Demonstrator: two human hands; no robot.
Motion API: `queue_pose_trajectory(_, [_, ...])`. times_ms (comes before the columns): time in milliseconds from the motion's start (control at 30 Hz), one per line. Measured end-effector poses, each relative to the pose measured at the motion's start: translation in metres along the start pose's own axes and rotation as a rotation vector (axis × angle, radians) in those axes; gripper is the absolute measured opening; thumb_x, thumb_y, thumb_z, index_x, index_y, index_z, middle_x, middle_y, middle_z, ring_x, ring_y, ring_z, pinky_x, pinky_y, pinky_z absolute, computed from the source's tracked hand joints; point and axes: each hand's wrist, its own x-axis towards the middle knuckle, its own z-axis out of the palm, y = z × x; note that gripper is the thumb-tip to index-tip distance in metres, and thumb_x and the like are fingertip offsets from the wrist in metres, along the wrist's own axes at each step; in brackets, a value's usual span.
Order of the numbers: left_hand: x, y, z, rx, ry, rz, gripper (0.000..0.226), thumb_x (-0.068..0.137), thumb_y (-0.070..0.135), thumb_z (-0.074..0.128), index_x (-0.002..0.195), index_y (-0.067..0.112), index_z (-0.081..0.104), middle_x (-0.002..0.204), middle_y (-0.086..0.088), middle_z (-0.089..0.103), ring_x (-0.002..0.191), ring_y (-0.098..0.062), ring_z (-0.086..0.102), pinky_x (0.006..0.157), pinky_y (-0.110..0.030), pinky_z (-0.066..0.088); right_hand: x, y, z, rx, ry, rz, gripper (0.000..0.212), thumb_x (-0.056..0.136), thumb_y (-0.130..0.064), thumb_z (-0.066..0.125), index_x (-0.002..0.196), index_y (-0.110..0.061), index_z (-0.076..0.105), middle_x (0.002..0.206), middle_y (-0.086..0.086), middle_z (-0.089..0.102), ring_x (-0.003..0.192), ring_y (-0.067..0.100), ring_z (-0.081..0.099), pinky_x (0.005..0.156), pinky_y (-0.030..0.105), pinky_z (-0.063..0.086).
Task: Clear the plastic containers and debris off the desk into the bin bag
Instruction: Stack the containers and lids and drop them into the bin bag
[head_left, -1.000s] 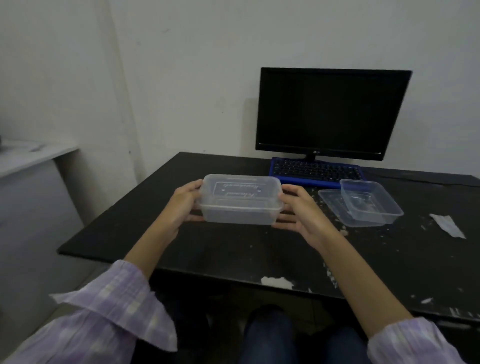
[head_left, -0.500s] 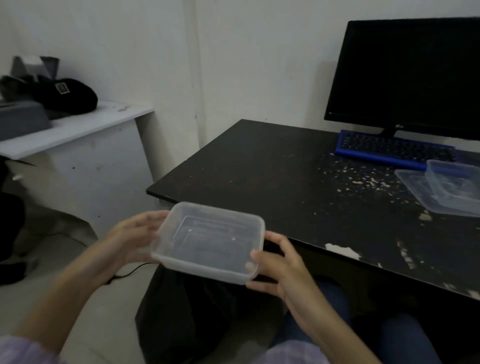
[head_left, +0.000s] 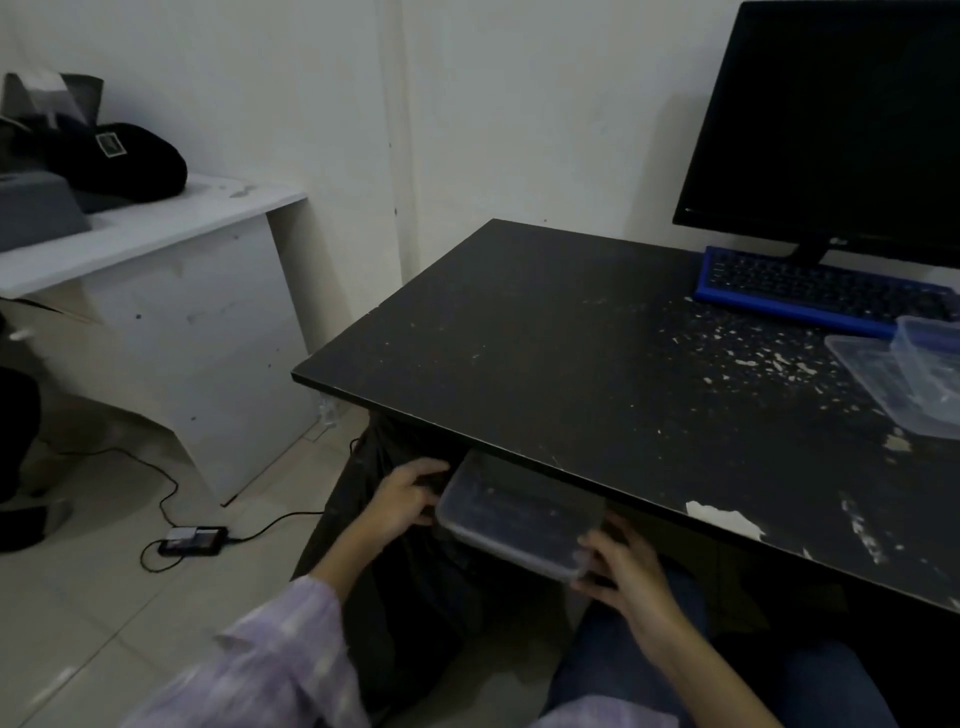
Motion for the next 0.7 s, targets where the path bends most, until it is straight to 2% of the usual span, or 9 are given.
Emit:
queue_pose_trajectory(67, [0.024, -0.001, 0.011, 0.231, -0.016, 0.104, 0.054, 0.084, -0.009, 0.045, 0.134, 0.01, 0.047, 0.117, -0.016, 0.058, 0.096, -0.027, 0.061, 0.068, -0.025, 0.054, 0.015, -0.001, -0.012, 0.022, 0.054, -0.002, 0.019, 0.091, -0.006, 0.055, 0.11, -0.009, 0.06, 0.103, 0.014, 0.063, 0.096, 0.028, 0.059, 0.08, 0.041, 0.052])
queue_pose_trajectory(167, [0.052, -0.008, 0.022, 0.725, -0.098, 0.238, 0.06, 0.086, 0.005, 0.049, 0.144, 0.015, 0.034, 0.143, -0.012, 0.043, 0.127, -0.029, 0.047, 0.102, -0.032, 0.042, 0.037, -0.001, -0.024, 0.034, 0.126, 0.028, 0.023, 0.096, -0.005, 0.047, 0.113, 0.001, 0.061, 0.124, 0.024, 0.055, 0.096, 0.03, 0.055, 0.077, 0.035, 0.052])
queue_pose_trajectory(267, [0.062, -0.013, 0.028, 1.083, -0.149, 0.134, 0.061, 0.09, 0.015, 0.048, 0.147, 0.013, 0.024, 0.148, -0.014, 0.035, 0.131, -0.034, 0.042, 0.106, -0.04, 0.037, 0.062, 0.001, -0.025, 0.075, 0.149, 0.079, 0.027, 0.098, -0.007, 0.044, 0.119, 0.006, 0.055, 0.135, 0.029, 0.049, 0.063, 0.022, 0.064, 0.053, 0.022, 0.052])
queue_pose_trajectory(333, [0.06, -0.015, 0.029, 1.234, -0.175, 0.088, 0.054, 0.092, 0.017, 0.047, 0.143, 0.012, 0.031, 0.143, -0.015, 0.041, 0.128, -0.035, 0.046, 0.103, -0.042, 0.039, 0.079, 0.001, -0.02, 0.071, 0.138, 0.121, 0.022, 0.098, -0.007, 0.043, 0.113, 0.004, 0.056, 0.136, 0.028, 0.048, 0.042, 0.007, 0.062, 0.045, 0.015, 0.049])
queue_pose_trajectory(400, [0.054, -0.019, 0.024, 1.337, -0.176, 0.091, 0.044, 0.093, 0.02, 0.047, 0.136, 0.012, 0.042, 0.138, -0.014, 0.045, 0.125, -0.034, 0.049, 0.1, -0.042, 0.041, 0.091, 0.001, -0.009, 0.039, 0.117, 0.165, 0.031, 0.098, -0.005, 0.045, 0.125, 0.009, 0.051, 0.137, 0.027, 0.047, 0.062, 0.005, 0.068, 0.048, 0.011, 0.051])
queue_pose_trajectory(500, [0.037, -0.029, 0.01, 1.403, -0.16, 0.093, 0.038, 0.093, 0.019, 0.047, 0.13, 0.013, 0.05, 0.134, -0.012, 0.048, 0.121, -0.033, 0.052, 0.097, -0.041, 0.043, 0.095, 0.001, 0.018, -0.163, 0.073, 0.135, 0.037, 0.096, -0.013, 0.05, 0.129, 0.004, 0.051, 0.134, 0.02, 0.051, 0.116, 0.034, 0.057, 0.057, 0.015, 0.052])
queue_pose_trajectory(600, [0.014, -0.036, -0.006, 1.355, -0.117, 0.091, 0.034, 0.09, 0.013, 0.046, 0.122, 0.015, 0.057, 0.13, -0.009, 0.05, 0.116, -0.031, 0.055, 0.094, -0.039, 0.045, 0.098, 0.01, 0.054, -0.343, -0.041, 0.137, 0.028, 0.089, -0.03, 0.062, 0.11, -0.011, 0.064, 0.125, 0.013, 0.06, 0.117, 0.032, 0.056, 0.097, 0.035, 0.048])
queue_pose_trajectory(667, [-0.001, -0.038, -0.016, 1.302, -0.092, 0.089, 0.032, 0.087, 0.011, 0.045, 0.116, 0.014, 0.06, 0.126, -0.008, 0.05, 0.112, -0.031, 0.057, 0.091, -0.038, 0.046, 0.098, 0.019, 0.076, -0.461, -0.07, 0.06, 0.022, 0.085, -0.03, 0.066, 0.1, -0.013, 0.063, 0.113, 0.011, 0.064, 0.112, 0.031, 0.059, 0.099, 0.044, 0.047])
queue_pose_trajectory(700, [-0.007, -0.038, -0.02, 1.279, -0.083, 0.09, 0.03, 0.086, 0.01, 0.046, 0.112, 0.013, 0.061, 0.124, -0.008, 0.05, 0.109, -0.031, 0.057, 0.089, -0.038, 0.047, 0.1, 0.025, 0.087, -0.49, -0.061, 0.013, 0.031, 0.082, -0.029, 0.069, 0.109, -0.014, 0.061, 0.113, 0.009, 0.065, 0.111, 0.029, 0.06, 0.097, 0.044, 0.048])
